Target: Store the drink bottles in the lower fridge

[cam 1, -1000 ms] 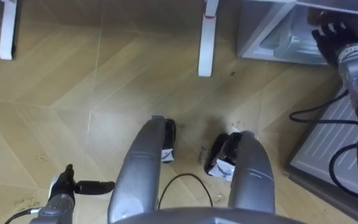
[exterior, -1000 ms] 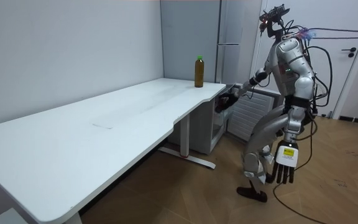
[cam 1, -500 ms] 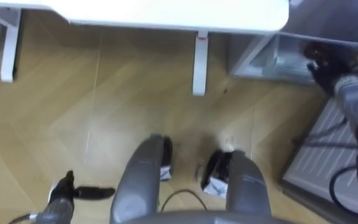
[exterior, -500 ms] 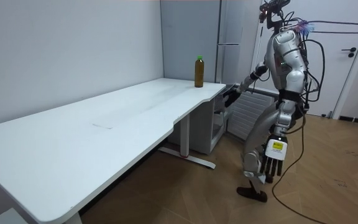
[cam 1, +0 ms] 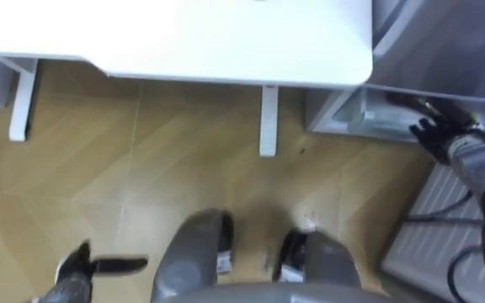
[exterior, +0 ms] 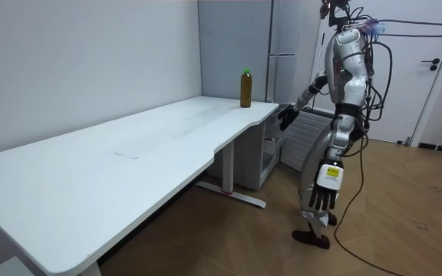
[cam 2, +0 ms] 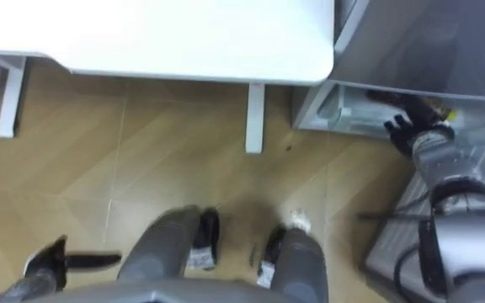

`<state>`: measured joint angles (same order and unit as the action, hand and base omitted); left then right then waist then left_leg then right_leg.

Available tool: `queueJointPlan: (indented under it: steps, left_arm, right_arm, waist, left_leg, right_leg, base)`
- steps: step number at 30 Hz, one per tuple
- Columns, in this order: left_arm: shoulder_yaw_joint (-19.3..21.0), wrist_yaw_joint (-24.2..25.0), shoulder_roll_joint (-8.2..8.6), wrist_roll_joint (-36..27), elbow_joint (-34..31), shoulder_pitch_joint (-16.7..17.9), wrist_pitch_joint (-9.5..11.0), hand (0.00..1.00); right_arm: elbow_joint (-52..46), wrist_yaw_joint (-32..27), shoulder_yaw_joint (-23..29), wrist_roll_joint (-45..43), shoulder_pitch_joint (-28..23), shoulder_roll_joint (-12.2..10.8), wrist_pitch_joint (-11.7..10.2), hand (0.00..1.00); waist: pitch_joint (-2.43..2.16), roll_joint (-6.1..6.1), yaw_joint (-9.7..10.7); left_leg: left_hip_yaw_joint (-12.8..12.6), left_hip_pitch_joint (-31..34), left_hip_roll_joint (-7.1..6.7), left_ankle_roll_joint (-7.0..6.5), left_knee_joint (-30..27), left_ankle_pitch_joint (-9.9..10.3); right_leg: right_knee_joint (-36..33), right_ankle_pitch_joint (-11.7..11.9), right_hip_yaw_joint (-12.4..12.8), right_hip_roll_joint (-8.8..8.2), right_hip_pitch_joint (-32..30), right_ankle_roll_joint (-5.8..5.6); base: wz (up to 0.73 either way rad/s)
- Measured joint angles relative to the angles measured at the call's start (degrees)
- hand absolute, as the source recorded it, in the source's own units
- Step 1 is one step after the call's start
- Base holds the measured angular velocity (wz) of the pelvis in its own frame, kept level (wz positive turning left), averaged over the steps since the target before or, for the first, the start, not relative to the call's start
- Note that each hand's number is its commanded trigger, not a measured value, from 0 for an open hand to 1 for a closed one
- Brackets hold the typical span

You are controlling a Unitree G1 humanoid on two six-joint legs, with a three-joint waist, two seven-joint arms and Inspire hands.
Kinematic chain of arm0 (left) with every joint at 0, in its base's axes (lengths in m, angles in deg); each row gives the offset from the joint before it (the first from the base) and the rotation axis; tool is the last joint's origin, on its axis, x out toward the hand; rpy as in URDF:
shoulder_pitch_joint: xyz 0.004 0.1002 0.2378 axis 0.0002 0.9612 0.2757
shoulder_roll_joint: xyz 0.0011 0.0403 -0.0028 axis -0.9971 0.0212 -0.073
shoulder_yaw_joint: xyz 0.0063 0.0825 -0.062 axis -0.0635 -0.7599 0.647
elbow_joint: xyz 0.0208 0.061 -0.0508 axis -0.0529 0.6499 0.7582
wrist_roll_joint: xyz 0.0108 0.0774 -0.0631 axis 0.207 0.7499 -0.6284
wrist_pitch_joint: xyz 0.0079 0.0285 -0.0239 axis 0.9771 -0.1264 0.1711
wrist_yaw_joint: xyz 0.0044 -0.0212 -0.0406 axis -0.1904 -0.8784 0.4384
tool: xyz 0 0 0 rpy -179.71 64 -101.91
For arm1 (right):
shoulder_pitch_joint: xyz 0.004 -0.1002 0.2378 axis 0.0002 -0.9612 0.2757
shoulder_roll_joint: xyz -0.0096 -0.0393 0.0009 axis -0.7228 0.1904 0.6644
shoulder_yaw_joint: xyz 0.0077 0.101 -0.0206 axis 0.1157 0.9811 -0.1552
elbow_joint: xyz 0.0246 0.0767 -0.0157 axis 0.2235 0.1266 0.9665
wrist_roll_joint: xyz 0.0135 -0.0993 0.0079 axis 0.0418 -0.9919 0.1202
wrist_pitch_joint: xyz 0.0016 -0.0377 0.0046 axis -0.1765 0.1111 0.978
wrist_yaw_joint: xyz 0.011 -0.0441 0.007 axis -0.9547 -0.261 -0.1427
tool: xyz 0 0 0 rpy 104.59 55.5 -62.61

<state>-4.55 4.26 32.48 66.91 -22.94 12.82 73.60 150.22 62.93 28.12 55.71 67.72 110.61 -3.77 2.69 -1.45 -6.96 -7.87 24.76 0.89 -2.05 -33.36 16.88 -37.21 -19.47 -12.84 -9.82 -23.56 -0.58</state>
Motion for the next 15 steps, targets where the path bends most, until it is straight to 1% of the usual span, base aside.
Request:
queueJointPlan:
  steps: [1,2,3,4,5,6,7,8,9,10,11,12,13,14,15]
  left_arm:
    - [1.2,0.0,0.56,0.0,0.4,0.2,0.2,0.0]
    - [1.8,0.0,0.85,0.0,0.4,0.3,0.3,0.0]
    - [2.7,0.0,1.27,-0.1,0.5,0.4,0.3,0.0]
    - [3.9,0.0,1.77,-0.1,0.5,0.9,0.4,0.0]
    - [4.0,0.0,1.9,-0.2,0.5,1.4,0.4,0.0]
    - [4.2,0.0,2.0,-0.2,0.8,2.6,0.6,0.0]
    - [4.7,0.0,2.07,-0.1,0.9,3.5,0.6,0.0]
    - [5.2,0.0,2.08,-0.1,0.9,3.9,0.6,0.0]
    - [6.2,0.0,2.1,-0.1,0.9,4.7,0.6,0.0]
    - [6.6,0.0,2.12,0.0,1.2,5.2,0.6,0.0]
    - [7.0,0.0,2.15,0.0,1.2,5.5,0.6,0.0]
    - [8.0,0.1,2.41,0.0,1.1,6.0,0.6,0.0]
    - [8.5,0.3,2.78,0.0,1.0,6.5,0.6,0.0]
    - [8.5,0.6,2.99,0.0,0.9,6.9,0.6,0.0]
    - [8.7,0.8,3.63,0.0,0.8,7.5,0.6,0.0]
  right_arm:
    - [0.0,0.0,1.3,-0.2,-0.9,0.0,0.9,0.0]
    - [0.0,0.1,1.6,-0.2,-1.3,0.0,1.2,0.0]
    - [0.0,0.8,2.8,-0.2,-2.3,0.0,1.6,0.0]
    - [0.0,2.0,4.7,-0.2,-3.7,0.0,1.6,0.0]
    - [0.0,2.5,5.4,-0.2,-4.4,0.0,1.6,0.0]
    - [0.0,3.8,6.5,-0.2,-5.9,0.0,1.6,0.0]
    - [-0.1,5.1,7.6,-0.2,-7.1,0.0,1.6,0.0]
    - [-0.1,5.6,8.2,-0.2,-7.6,0.0,1.6,0.0]
    - [-0.9,6.4,9.2,-0.4,-8.5,0.0,1.5,0.0]
    - [-1.2,7.3,10.2,-0.8,-9.4,0.0,1.5,0.0]
    - [-1.2,7.9,10.5,-0.8,-10.0,0.0,1.4,0.0]
    - [-2.0,8.9,11.0,-0.9,-12.0,0.0,1.3,0.0]
    - [-3.5,9.9,11.1,-1.2,-14.7,-0.1,0.7,0.0]
    - [-4.3,10.4,11.3,-2.0,-15.9,-0.2,0.5,0.0]
    - [-6.1,11.1,11.8,-3.5,-18.1,-0.8,0.1,0.0]
  waist:
    - [-0.07,0.07,0.3]
    - [-0.17,0.18,0.5]
    - [-0.36,0.39,0.6]
    - [-0.48,0.54,0.8]
    - [-0.61,0.51,1.1]
    - [-1.2,0.33,2.0]
    - [-1.93,-0.15,2.7]
    - [-2.05,-0.36,3.1]
    - [-2.35,-0.75,3.6]
    - [-2.5,-1.07,3.7]
    - [-2.65,-1.26,3.8]
    - [-2.81,-1.51,3.8]
    - [-2.76,-1.43,3.7]
    - [-2.83,-1.52,3.7]
    - [-3.0,-1.78,3.8]
  left_leg:
    - [0.0,-1.9,-0.43,-0.11,1.1,-0.2]
    - [0.0,-2.8,-0.55,-0.16,2.0,-0.4]
    - [0.0,-4.3,-0.67,-0.24,3.5,-0.7]
    - [0.1,-6.4,-0.77,-0.25,5.2,-1.0]
    - [0.0,-7.6,-0.84,-0.26,6.2,-1.2]
    - [0.0,-10.1,-1.04,-0.29,8.8,-2.0]
    - [0.0,-12.6,-1.27,-0.31,11.5,-2.9]
    - [0.0,-13.9,-1.3,-0.3,12.6,-3.2]
    - [-0.2,-16.1,-1.23,-0.22,14.3,-3.4]
    - [-0.4,-18.2,-1.22,-0.15,15.2,-3.5]
    - [-0.7,-19.2,-1.1,-0.14,15.6,-3.5]
    - [-0.7,-21.0,-0.8,-0.12,16.4,-3.5]
    - [-0.7,-22.8,-0.63,-0.11,17.1,-3.5]
    - [-0.7,-23.5,-0.64,-0.11,17.4,-3.5]
    - [-0.7,-24.5,-0.64,-0.11,18.0,-3.5]
  right_leg:
    - [1.3,0.2,-0.1,-0.04,1.7,-0.41]
    - [2.1,0.4,-0.1,0.02,2.6,-0.7]
    - [3.9,0.9,-0.1,0.26,4.2,-1.04]
    - [5.8,1.6,0.0,0.59,6.2,-1.32]
    - [6.9,2.0,0.0,0.78,7.4,-1.46]
    - [9.6,2.9,-0.2,1.11,10.0,-1.79]
    - [12.2,3.8,-0.5,1.29,12.5,-1.97]
    - [13.4,4.3,-0.7,1.48,13.8,-2.07]
    - [15.8,5.0,-0.9,2.03,16.2,-2.13]
    - [17.9,5.9,-1.4,2.54,18.8,-2.16]
    - [19.0,6.3,-1.5,2.94,20.0,-2.24]
    - [21.3,7.1,-1.7,3.44,22.5,-2.37]
    - [23.2,7.8,-1.7,3.84,24.6,-2.51]
    - [24.0,8.0,-1.6,3.93,25.3,-2.59]
    - [24.7,8.2,-1.7,3.95,26.9,-2.7]
  base:
    - [0.0]
    - [0.0]
    - [-0.08]
    - [-0.11]
    - [-0.1]
    - [-0.04]
    - [0.0]
    - [-0.05]
    - [-0.13]
    - [-0.14]
    - [-0.12]
    - [0.0]
    - [0.0]
    - [0.0]
    - [0.03]
